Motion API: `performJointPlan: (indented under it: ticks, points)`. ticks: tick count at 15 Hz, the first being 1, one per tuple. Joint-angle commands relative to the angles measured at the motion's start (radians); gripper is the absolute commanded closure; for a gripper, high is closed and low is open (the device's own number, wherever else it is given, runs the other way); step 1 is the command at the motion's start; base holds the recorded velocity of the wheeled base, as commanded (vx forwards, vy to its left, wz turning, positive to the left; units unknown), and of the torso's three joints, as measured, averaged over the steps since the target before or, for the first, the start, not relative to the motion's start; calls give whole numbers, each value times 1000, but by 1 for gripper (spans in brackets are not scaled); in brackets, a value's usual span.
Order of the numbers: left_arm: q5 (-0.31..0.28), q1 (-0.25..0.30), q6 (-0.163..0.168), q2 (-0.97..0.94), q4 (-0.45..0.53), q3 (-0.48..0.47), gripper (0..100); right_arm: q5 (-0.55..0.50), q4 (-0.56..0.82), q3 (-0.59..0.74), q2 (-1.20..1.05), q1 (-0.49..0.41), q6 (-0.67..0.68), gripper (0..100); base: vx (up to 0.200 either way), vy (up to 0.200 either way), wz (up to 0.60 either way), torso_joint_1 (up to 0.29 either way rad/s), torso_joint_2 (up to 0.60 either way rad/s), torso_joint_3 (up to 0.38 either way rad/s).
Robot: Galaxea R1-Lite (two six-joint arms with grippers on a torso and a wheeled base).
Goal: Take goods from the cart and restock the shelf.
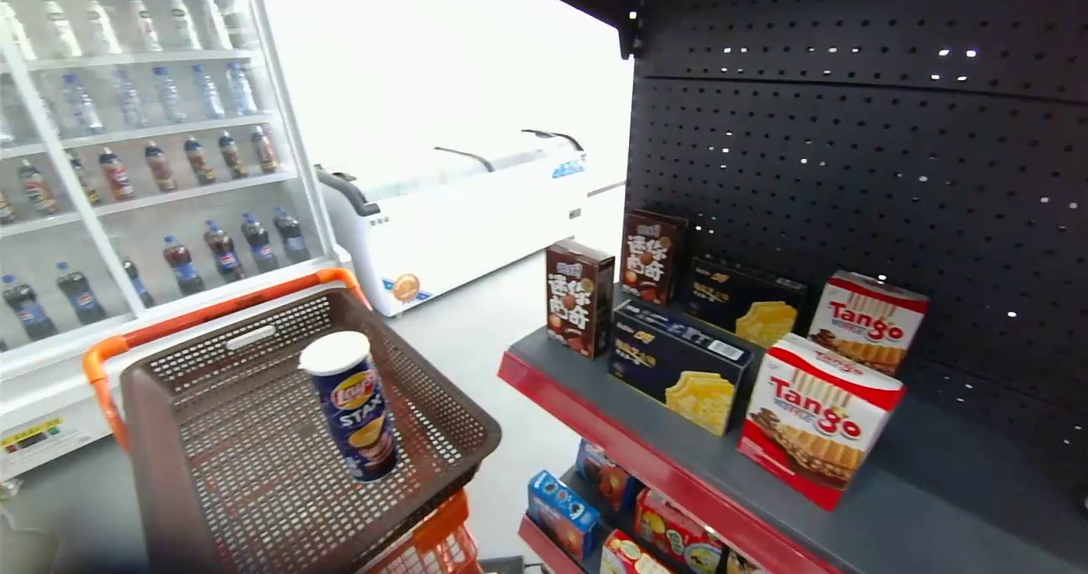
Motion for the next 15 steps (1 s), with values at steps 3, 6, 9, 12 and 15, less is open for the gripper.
performJointPlan:
  ticks: [3,6,9,12,15]
  points:
    - [-1,0,0,1,1,0,0,0,0,0,1,0,0,0,0,0,0,0,0,0]
    - [-9,0,9,1,-4,-11,0,0,0,0,1,0,0,0,0,0,0,0,0,0]
    - [-91,-9,48,44,154,-204,0,-1,0,0,3,0,0,0,0,0,0,0,0,0]
    - [-96,-17,12,253,252,-402,0,-1,0,0,1,0,0,0,0,0,0,0,0,0]
    - [-95,-21,15,498,238,-495,0,0,0,0,1,0,0,0,0,0,0,0,0,0]
